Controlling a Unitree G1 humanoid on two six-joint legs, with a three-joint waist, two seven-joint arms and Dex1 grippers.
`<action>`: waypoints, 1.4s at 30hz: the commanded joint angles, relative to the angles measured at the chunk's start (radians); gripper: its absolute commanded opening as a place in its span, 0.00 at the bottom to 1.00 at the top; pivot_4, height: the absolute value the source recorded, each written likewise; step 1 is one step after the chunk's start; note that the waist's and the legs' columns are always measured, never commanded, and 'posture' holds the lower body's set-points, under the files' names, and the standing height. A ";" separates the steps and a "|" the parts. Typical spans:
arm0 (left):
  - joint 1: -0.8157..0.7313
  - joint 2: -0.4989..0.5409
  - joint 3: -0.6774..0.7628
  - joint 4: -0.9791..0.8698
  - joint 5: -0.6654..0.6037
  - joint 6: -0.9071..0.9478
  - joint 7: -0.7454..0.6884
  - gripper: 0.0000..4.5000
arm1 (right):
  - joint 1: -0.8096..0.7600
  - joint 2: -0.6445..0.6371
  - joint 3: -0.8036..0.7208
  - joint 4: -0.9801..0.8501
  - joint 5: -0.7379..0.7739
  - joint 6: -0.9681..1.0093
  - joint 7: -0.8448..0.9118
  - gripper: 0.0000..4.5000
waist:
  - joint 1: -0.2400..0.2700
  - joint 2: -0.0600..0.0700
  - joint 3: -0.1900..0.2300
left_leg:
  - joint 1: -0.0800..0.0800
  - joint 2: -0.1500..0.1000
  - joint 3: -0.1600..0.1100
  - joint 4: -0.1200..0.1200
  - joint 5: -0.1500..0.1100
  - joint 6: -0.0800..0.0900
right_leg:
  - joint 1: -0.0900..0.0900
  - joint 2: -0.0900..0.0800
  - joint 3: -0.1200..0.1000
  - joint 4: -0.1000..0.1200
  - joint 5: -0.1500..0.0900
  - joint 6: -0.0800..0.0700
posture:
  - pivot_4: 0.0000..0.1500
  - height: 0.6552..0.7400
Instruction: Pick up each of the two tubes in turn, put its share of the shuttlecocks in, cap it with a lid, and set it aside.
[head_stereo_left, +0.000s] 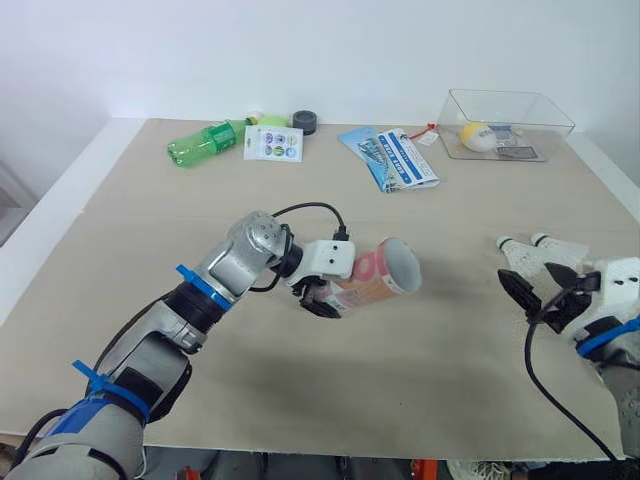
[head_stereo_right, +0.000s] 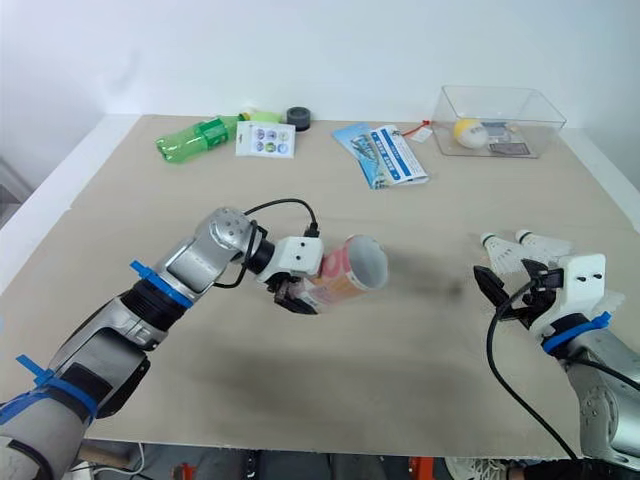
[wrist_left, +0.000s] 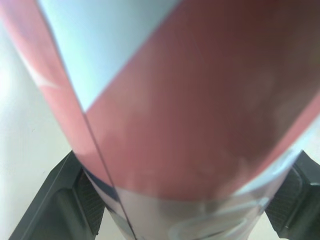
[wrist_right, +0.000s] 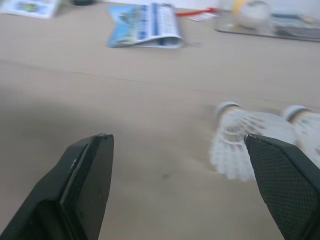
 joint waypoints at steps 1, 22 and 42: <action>-0.023 -0.008 -0.007 -0.031 0.011 0.028 -0.003 0.83 | -0.045 0.004 0.026 0.021 -0.033 0.009 -0.046 1.00 | 0.000 0.000 0.000 | 0.000 0.000 0.000 0.000 0.000 0.000 | 0.000 0.000 0.000 0.000 0.000 0.000 | 1.00 1.00; -0.058 -0.023 -0.006 -0.012 0.056 0.114 0.032 0.82 | -0.330 0.026 0.146 0.356 -0.179 -0.061 -0.115 0.80 | -0.001 0.001 0.000 | 0.000 0.000 0.000 0.000 0.000 0.000 | 0.000 0.000 0.000 0.000 0.002 0.005 | 1.00 1.00; 0.042 -0.027 0.061 -0.022 -0.007 0.077 0.098 0.82 | -0.269 -0.100 0.208 0.136 -0.219 -0.336 0.148 0.01 | -0.001 0.004 -0.001 | 0.000 0.000 0.000 0.000 0.000 0.000 | 0.000 0.000 0.001 0.001 0.002 0.006 | 1.00 1.00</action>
